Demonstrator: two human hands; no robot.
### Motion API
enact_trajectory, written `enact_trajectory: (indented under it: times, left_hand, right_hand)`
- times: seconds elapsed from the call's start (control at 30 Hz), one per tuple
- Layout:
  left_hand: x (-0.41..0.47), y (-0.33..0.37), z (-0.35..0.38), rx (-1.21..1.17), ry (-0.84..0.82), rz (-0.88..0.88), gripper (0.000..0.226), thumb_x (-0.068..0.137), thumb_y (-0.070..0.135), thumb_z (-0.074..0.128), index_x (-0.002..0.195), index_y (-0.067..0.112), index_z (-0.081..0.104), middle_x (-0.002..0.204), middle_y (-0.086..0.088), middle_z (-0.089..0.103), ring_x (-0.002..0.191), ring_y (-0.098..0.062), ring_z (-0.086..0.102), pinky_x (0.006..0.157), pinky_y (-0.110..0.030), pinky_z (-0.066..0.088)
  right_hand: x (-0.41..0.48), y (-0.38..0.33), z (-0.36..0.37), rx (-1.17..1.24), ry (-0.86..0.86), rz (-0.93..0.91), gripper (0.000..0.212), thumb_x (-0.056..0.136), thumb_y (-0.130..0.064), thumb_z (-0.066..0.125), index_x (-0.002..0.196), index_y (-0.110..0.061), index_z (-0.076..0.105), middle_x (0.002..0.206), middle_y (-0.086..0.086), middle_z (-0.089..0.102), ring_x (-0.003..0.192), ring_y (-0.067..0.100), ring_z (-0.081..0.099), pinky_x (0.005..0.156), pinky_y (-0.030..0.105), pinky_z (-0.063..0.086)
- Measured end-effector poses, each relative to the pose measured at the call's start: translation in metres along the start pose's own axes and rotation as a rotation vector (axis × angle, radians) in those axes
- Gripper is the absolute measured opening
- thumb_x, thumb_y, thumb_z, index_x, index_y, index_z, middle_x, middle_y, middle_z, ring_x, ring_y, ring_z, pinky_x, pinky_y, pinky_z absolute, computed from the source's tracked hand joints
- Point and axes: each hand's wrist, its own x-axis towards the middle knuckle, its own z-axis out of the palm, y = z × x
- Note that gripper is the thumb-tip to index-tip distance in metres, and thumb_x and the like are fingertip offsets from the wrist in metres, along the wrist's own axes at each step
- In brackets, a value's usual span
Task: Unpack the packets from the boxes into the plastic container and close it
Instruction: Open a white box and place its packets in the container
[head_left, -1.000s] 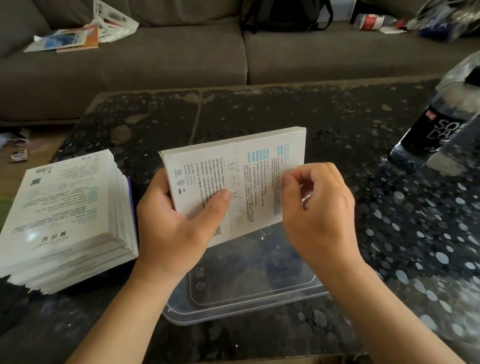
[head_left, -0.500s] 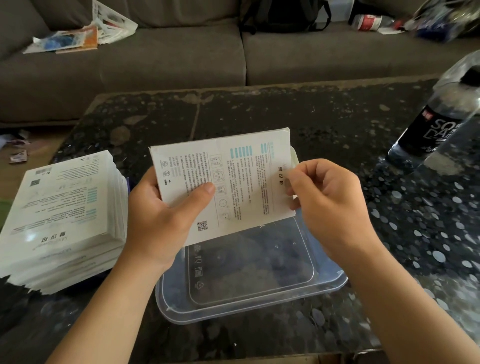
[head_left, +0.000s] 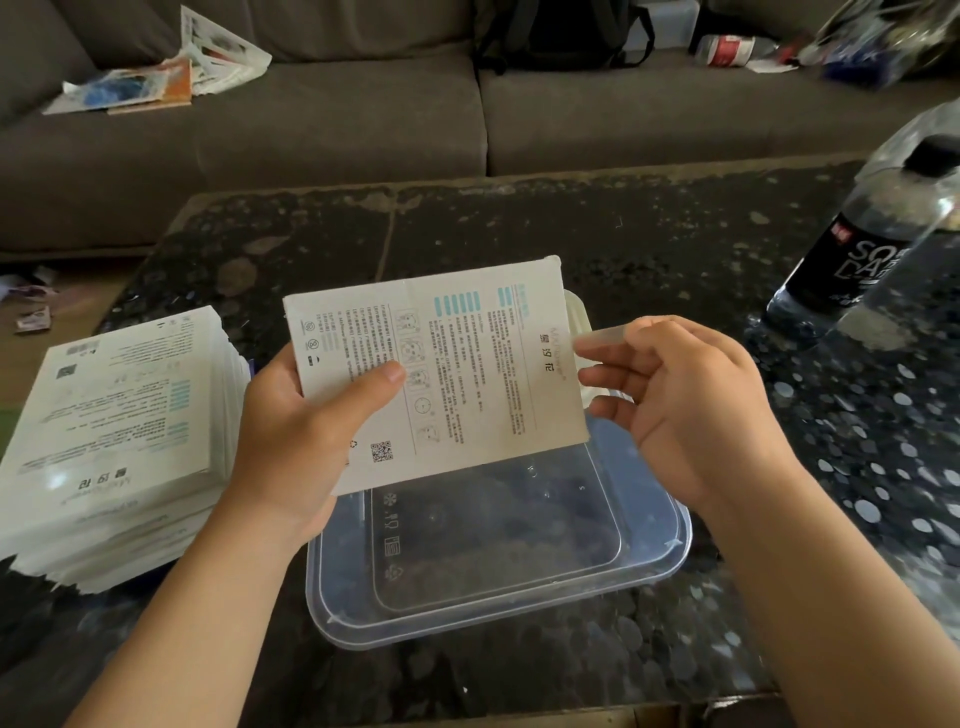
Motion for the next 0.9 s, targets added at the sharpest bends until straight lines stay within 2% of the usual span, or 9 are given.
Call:
enact_trajectory:
  times: [0.13, 0.23, 0.33, 0.43, 0.53, 0.7, 0.83, 0.9]
  left_hand:
    - [0.000, 0.001, 0.000, -0.009, -0.012, -0.015, 0.045, 0.076, 0.026, 0.076, 0.120, 0.021, 0.071, 0.119, 0.002, 0.077, 0.112, -0.023, 0.073, 0.092, -0.058, 0.060]
    - [0.001, 0.000, 0.000, -0.008, -0.014, -0.013, 0.045, 0.076, 0.027, 0.076, 0.120, 0.021, 0.070, 0.119, 0.002, 0.077, 0.112, -0.023, 0.073, 0.092, -0.057, 0.060]
    - [0.000, 0.000, 0.001, -0.003, -0.023, -0.009, 0.047, 0.076, 0.026, 0.076, 0.122, 0.020, 0.070, 0.119, 0.002, 0.077, 0.113, -0.024, 0.073, 0.092, -0.057, 0.059]
    - [0.000, 0.000, 0.001, -0.004, -0.033, -0.001, 0.045, 0.076, 0.024, 0.076, 0.121, 0.019, 0.070, 0.119, 0.001, 0.077, 0.113, -0.024, 0.073, 0.092, -0.057, 0.059]
    - [0.000, 0.001, 0.001, -0.010, -0.036, -0.002, 0.045, 0.076, 0.024, 0.075, 0.121, 0.018, 0.070, 0.119, 0.000, 0.077, 0.113, -0.025, 0.073, 0.092, -0.057, 0.059]
    - [0.000, 0.001, 0.000, -0.014, -0.054, -0.018, 0.043, 0.076, 0.024, 0.075, 0.119, 0.021, 0.070, 0.119, 0.000, 0.077, 0.112, -0.024, 0.074, 0.092, -0.057, 0.059]
    - [0.001, 0.001, -0.001, -0.024, -0.058, -0.033, 0.045, 0.077, 0.025, 0.075, 0.121, 0.021, 0.070, 0.121, -0.001, 0.076, 0.114, -0.027, 0.073, 0.094, -0.061, 0.057]
    - [0.001, 0.002, -0.002, -0.025, -0.059, -0.039, 0.045, 0.077, 0.025, 0.075, 0.121, 0.022, 0.071, 0.120, -0.001, 0.076, 0.114, -0.027, 0.073, 0.094, -0.061, 0.057]
  right_hand:
    - [0.002, 0.002, 0.000, -0.017, 0.095, 0.001, 0.021, 0.101, -0.012, 0.050, 0.082, -0.008, 0.058, 0.092, 0.016, 0.076, 0.077, 0.027, 0.068, 0.065, 0.038, 0.056]
    - [0.001, 0.005, 0.002, -0.152, 0.065, -0.075, 0.015, 0.096, -0.023, 0.065, 0.098, -0.008, 0.062, 0.092, 0.010, 0.075, 0.080, 0.024, 0.072, 0.068, 0.039, 0.060]
    - [-0.001, 0.009, 0.003, -0.314, -0.046, -0.107, 0.033, 0.088, -0.030, 0.074, 0.114, -0.014, 0.062, 0.098, 0.006, 0.075, 0.088, 0.020, 0.075, 0.072, 0.042, 0.063]
    - [-0.003, 0.010, 0.005, -0.397, -0.044, -0.141, 0.023, 0.088, -0.026, 0.074, 0.099, -0.007, 0.067, 0.096, 0.006, 0.075, 0.088, 0.019, 0.076, 0.069, 0.040, 0.064]
    - [-0.004, 0.005, 0.003, -0.322, -0.034, -0.119, 0.019, 0.093, -0.014, 0.068, 0.085, 0.002, 0.062, 0.087, 0.005, 0.077, 0.084, 0.019, 0.076, 0.063, 0.031, 0.061]
    - [-0.004, 0.001, -0.001, -0.235, -0.046, -0.020, 0.022, 0.098, -0.011, 0.061, 0.079, -0.001, 0.057, 0.089, 0.006, 0.078, 0.084, 0.023, 0.076, 0.067, 0.031, 0.060]
    - [-0.001, 0.000, -0.004, -0.187, -0.099, -0.010, 0.016, 0.096, -0.014, 0.064, 0.093, 0.001, 0.060, 0.093, 0.008, 0.078, 0.086, 0.027, 0.076, 0.070, 0.034, 0.059]
    - [0.000, 0.000, -0.006, -0.199, -0.162, -0.012, 0.029, 0.088, -0.017, 0.072, 0.109, -0.001, 0.060, 0.098, 0.010, 0.077, 0.090, 0.029, 0.075, 0.072, 0.037, 0.059]
